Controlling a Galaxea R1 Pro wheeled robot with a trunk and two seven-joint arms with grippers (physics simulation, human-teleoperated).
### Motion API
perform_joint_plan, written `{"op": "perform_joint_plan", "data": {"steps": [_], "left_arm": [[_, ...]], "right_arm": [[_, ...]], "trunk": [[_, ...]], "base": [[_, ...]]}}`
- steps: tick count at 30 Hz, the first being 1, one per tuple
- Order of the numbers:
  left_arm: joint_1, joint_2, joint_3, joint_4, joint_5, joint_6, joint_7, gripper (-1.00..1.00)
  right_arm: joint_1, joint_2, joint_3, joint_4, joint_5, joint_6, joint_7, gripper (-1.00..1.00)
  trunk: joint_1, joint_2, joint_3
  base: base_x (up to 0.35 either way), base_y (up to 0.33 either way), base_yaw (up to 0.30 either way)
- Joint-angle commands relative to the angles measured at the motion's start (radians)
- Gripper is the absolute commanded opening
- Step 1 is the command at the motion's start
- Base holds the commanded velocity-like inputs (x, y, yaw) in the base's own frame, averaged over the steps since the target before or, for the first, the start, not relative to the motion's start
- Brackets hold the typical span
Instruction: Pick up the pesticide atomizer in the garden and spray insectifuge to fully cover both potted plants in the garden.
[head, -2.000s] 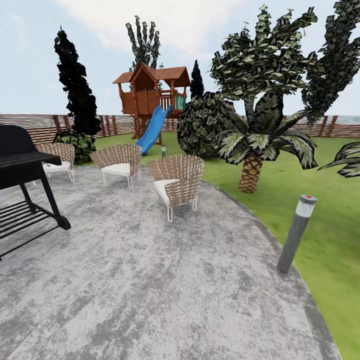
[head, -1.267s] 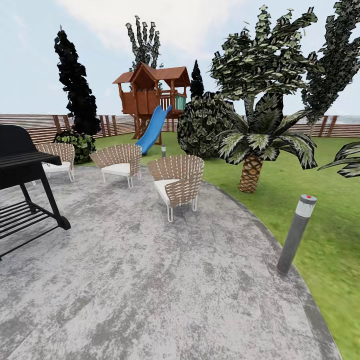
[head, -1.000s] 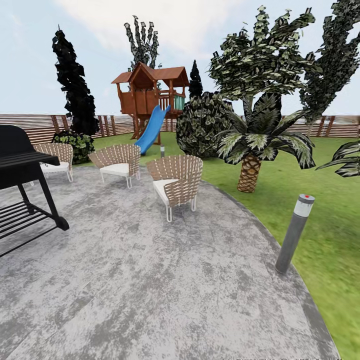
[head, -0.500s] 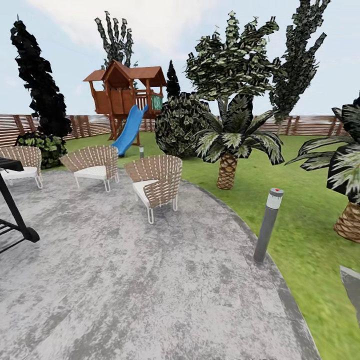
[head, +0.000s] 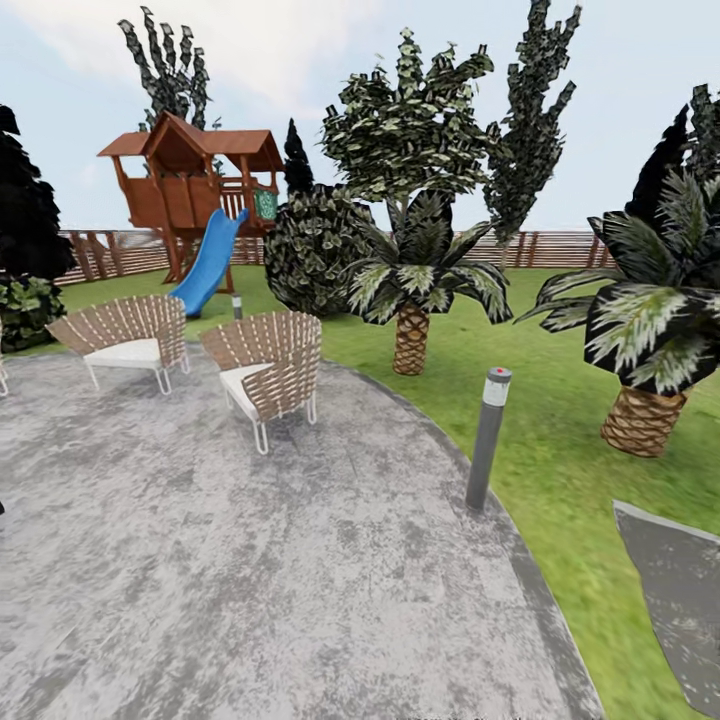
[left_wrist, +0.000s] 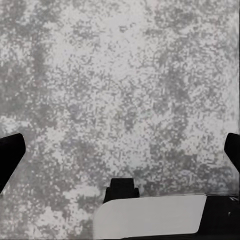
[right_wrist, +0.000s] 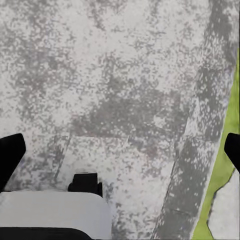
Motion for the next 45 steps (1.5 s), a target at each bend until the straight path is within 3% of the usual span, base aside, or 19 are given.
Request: {"op": "perform_joint_plan", "data": {"steps": [1, 8, 13, 20, 24, 25, 26, 45], "left_arm": [[-0.018, 0.0, 0.0, 0.0, 0.0, -0.006, 0.0, 1.0], [-0.095, 0.0, 0.0, -0.001, 0.001, -0.009, 0.001, 1.0], [-0.115, -0.015, -0.005, -0.023, -0.003, -0.065, -0.001, 1.0], [-0.114, -0.007, 0.001, -0.034, 0.005, -0.096, -0.003, 1.0], [-0.108, 0.0, 0.001, -0.032, 0.007, -0.104, -0.008, 1.0], [-0.103, 0.001, 0.0, -0.029, 0.007, -0.119, -0.012, 1.0], [-0.102, 0.002, 0.0, -0.027, 0.007, -0.123, -0.013, 1.0], [-0.102, 0.003, 0.002, -0.018, 0.009, -0.128, -0.014, 1.0]], "right_arm": [[-0.001, 0.0, -0.001, -0.015, 0.0, -0.025, 0.0, 1.0], [-0.002, -0.001, -0.001, -0.051, -0.001, -0.155, 0.0, 1.0], [-0.013, 0.003, 0.001, -0.118, -0.004, -0.217, 0.0, 1.0], [-0.035, 0.01, 0.002, -0.176, -0.031, -0.224, 0.001, 1.0], [-0.037, 0.004, -0.004, -0.177, -0.084, -0.225, 0.001, 1.0], [-0.037, -0.003, -0.025, -0.175, -0.117, -0.224, 0.002, 1.0], [-0.037, -0.004, -0.033, -0.174, -0.123, -0.225, 0.003, 1.0], [-0.037, -0.001, -0.038, -0.172, -0.127, -0.226, 0.005, 1.0]], "trunk": [[0.0, -0.001, -0.001], [0.0, -0.001, -0.001], [0.0, -0.001, -0.003], [0.0, -0.001, -0.01], [0.0, -0.001, -0.014], [0.0, -0.001, -0.015], [0.0, -0.001, -0.016], [0.073, -0.134, -0.1]], "base": [[0.0, 0.0, -0.236], [0.0, 0.0, -0.276], [0.0, 0.0, -0.288], [0.0, 0.0, -0.26], [0.0, 0.0, -0.244], [0.0, 0.0, -0.24], [0.0, 0.0, -0.239], [0.0, 0.0, -0.163]]}}
